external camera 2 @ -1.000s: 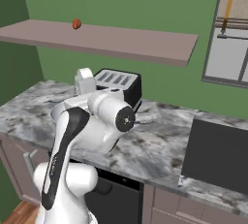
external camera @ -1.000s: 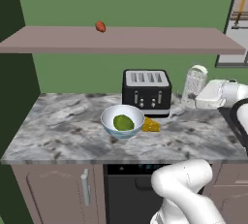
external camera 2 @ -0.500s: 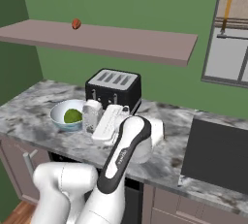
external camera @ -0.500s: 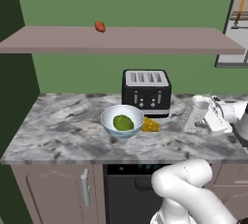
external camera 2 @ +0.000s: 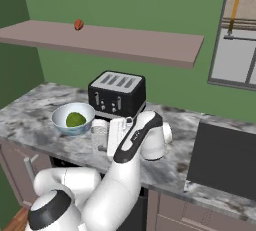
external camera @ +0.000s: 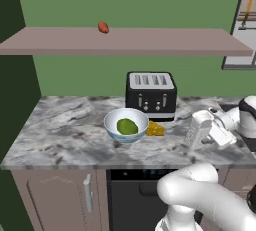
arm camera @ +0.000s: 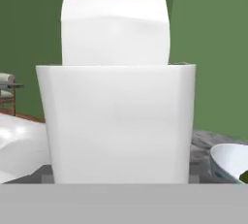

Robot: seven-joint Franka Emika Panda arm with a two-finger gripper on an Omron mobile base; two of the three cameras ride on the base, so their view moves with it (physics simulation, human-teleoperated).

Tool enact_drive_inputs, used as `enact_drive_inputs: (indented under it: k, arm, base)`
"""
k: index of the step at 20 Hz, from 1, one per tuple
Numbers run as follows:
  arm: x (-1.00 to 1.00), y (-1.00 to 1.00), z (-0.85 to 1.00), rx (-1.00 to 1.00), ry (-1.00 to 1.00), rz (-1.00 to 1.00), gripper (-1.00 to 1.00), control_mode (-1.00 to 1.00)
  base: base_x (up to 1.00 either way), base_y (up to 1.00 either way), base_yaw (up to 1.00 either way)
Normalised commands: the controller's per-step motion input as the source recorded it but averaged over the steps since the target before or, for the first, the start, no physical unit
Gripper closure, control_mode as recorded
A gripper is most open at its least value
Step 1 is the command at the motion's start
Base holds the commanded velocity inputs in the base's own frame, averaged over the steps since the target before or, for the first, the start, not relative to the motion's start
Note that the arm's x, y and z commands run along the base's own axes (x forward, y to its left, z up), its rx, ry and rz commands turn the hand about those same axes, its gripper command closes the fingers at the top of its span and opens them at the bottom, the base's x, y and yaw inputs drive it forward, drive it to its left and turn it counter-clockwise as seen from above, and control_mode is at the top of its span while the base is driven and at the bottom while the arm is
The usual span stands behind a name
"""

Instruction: Pick the cheese from the fridge and the cheese grater from the cabinet and place them next to the salad bowl.

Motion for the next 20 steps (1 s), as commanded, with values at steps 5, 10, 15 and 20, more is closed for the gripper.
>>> enact_drive_inputs:
  k: [5,10,15,20]
  arm:
    - [0.0,0.0,-0.51,-0.12,0.0,-0.17,1.0,-1.0]
    - [0.0,0.01,-0.3,-0.03,0.0,-0.15,1.0,-1.0]
    - [0.06,0.02,-0.23,-0.02,0.0,-0.21,1.0,-1.0]
    - [0.27,0.0,-0.31,-0.05,-0.01,-0.23,1.0,-1.0]
  base:
    - [0.0,0.0,0.0]
    - [0.0,0.0,0.0]
    - [0.0,0.0,0.0]
    - [0.0,0.0,0.0]
